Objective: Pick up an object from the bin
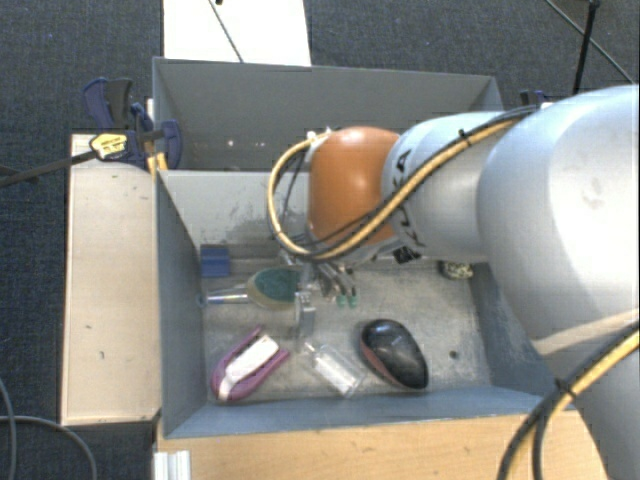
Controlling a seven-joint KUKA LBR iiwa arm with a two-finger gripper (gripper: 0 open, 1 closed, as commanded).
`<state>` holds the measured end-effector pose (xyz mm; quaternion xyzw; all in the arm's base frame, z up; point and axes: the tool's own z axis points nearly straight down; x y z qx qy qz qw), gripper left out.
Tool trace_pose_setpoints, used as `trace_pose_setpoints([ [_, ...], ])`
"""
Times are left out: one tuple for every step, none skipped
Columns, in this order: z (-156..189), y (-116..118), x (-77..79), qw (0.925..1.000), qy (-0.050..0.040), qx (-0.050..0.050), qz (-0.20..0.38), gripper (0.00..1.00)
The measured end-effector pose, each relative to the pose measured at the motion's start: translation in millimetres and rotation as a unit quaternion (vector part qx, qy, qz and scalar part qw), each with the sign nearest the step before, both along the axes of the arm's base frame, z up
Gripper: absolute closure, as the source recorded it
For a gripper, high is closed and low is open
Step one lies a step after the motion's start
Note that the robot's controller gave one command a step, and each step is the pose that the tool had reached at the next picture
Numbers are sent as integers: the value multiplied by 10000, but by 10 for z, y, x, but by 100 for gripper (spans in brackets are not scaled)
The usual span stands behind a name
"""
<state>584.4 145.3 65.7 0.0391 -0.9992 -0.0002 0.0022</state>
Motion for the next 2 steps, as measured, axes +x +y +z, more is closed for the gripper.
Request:
trace_pose_setpoints([
  [48, -10, 22, 10000, -33, 6, -29, 100],
  [1529, 103, -214, 9993, -76, 13, 364, 100],
])
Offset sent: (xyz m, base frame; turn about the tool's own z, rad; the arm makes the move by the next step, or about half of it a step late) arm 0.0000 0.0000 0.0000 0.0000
